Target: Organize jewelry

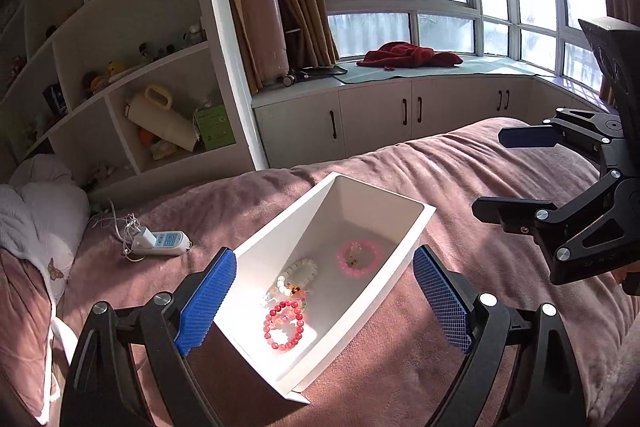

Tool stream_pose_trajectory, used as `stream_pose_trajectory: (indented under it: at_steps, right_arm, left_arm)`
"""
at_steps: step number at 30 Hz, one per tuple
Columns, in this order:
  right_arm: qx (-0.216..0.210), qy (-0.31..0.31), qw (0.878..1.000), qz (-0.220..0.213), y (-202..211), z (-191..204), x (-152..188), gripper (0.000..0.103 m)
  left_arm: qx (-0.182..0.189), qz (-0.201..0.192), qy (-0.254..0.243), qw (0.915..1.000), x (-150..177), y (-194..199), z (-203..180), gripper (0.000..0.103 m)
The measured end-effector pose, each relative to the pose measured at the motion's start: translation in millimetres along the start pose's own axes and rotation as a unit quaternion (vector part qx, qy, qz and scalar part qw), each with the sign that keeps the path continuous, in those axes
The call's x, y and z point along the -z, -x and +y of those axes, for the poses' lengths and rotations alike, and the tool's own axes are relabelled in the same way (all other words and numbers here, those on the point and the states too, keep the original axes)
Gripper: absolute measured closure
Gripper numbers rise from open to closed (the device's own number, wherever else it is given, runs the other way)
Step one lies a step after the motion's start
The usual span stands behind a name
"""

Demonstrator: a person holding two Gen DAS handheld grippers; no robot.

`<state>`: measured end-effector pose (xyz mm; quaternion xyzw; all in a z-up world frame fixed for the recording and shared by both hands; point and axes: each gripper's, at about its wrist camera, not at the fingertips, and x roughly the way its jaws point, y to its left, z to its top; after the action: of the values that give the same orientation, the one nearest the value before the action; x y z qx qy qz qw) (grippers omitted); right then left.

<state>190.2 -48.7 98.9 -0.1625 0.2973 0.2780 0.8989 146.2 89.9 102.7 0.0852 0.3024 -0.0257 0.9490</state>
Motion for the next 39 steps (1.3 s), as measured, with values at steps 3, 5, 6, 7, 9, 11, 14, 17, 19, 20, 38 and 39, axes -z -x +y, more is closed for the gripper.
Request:
stream_pose_trajectory:
  at_steps: [3,5,6,7,9,11,14,17,19,20,38,39]
  right_arm:
    - [0.003,-0.006,1.0,-0.005,13.6,-5.3,14.4,0.018]
    - [0.0,-0.012,1.0,-0.009,19.9,-10.2,26.4,0.017]
    - [0.002,-0.013,1.0,-0.01,22.0,-12.0,32.9,0.016]
    - [0.002,-0.013,1.0,-0.013,23.9,-13.9,41.0,0.016]
    - [0.004,-0.009,1.0,-0.011,23.5,-16.3,56.6,0.016]
    - [0.006,-0.007,1.0,-0.002,19.8,-17.8,72.2,0.016]
    - [0.004,-0.005,1.0,0.014,9.8,-19.0,93.3,0.016]
    - [0.002,0.0,1.0,0.029,-0.3,-18.3,112.1,0.017]
    - [-0.003,0.004,0.999,0.035,-6.6,-16.5,123.2,0.018]
    - [-0.004,0.006,0.999,0.04,-10.6,-15.7,128.2,0.019]
    - [-0.079,0.043,0.99,0.113,-80.1,-4.8,179.2,0.045]
    - [-0.083,0.042,0.989,0.113,-82.6,-5.4,179.8,0.045]
  left_arm:
    - [-0.008,-0.014,0.007,0.9998,12.7,12.7,-5.7,0.01]
    - [-0.001,-0.018,0.016,0.9997,21.2,16.3,-9.3,0.01]
    - [0.005,-0.022,0.021,0.9995,25.7,16.8,-11.1,0.01]
    - [0.014,-0.026,0.025,0.9992,31.1,16.0,-12.8,0.009]
    - [0.03,-0.025,0.03,0.9988,40.8,10.8,-17.7,0.009]
    - [0.042,-0.026,0.025,0.9984,50.0,4.5,-24.3,0.009]
    - [0.048,-0.031,0.004,0.9984,62.8,-6.1,-37.3,0.009]
    - [0.053,-0.03,-0.01,0.9981,73.4,-17.2,-47.3,0.009]
    - [0.064,-0.031,-0.014,0.9974,81.4,-23.9,-52.7,0.009]
    - [0.068,-0.031,-0.016,0.9971,84.6,-27.3,-55.6,0.009]
    - [0.171,0.04,-0.045,0.9834,124.5,-116.3,-97.6,0.026]
    - [0.179,0.042,-0.046,0.982,125.3,-119.5,-98.5,0.03]
